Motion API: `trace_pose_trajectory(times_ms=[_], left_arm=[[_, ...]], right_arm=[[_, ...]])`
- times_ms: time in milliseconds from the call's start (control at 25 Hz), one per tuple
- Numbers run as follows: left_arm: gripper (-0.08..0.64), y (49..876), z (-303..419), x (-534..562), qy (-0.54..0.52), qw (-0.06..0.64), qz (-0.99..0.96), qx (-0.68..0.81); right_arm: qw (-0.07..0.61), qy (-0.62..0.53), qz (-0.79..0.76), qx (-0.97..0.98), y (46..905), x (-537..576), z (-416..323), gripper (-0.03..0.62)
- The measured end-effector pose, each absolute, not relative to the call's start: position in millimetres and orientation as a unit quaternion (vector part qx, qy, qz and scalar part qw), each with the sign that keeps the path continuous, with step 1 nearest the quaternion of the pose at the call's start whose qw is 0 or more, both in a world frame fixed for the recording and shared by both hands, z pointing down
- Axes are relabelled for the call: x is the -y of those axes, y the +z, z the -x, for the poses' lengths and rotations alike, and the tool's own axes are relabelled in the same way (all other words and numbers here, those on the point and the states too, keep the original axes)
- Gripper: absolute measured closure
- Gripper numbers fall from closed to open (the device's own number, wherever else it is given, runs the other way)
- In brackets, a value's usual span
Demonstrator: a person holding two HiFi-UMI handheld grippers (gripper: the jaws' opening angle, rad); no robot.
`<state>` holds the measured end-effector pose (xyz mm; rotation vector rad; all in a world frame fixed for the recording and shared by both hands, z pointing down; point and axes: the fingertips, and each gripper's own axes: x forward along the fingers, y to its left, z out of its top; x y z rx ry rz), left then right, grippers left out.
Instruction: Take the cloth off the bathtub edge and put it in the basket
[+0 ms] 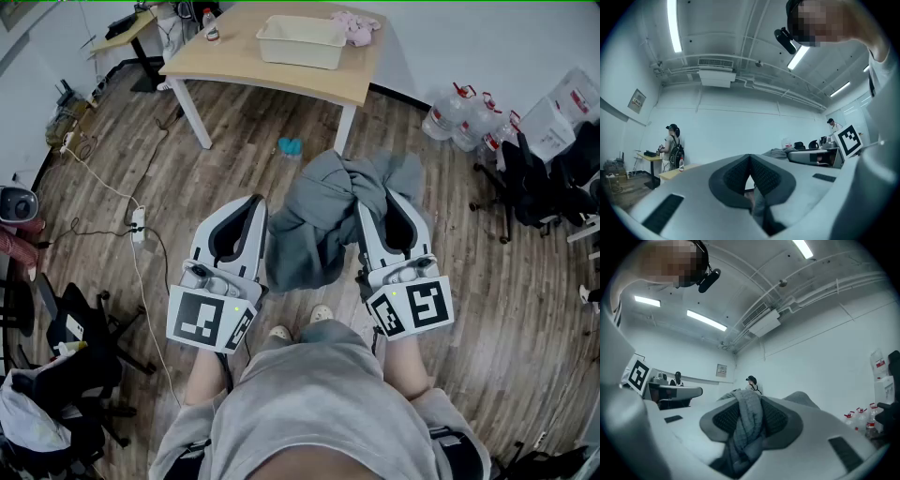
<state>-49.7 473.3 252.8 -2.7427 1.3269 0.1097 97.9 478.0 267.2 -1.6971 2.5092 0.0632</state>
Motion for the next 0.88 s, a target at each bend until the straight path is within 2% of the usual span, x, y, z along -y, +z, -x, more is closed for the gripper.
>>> trace_pose_trajectory(times_ms=[880], left_arm=[[0.546, 250, 22, -460, 0.033, 0.058, 0.897, -0.437]], right_arm=[[0.074, 0.016, 0.56, -0.825, 267, -462, -126, 0.462]])
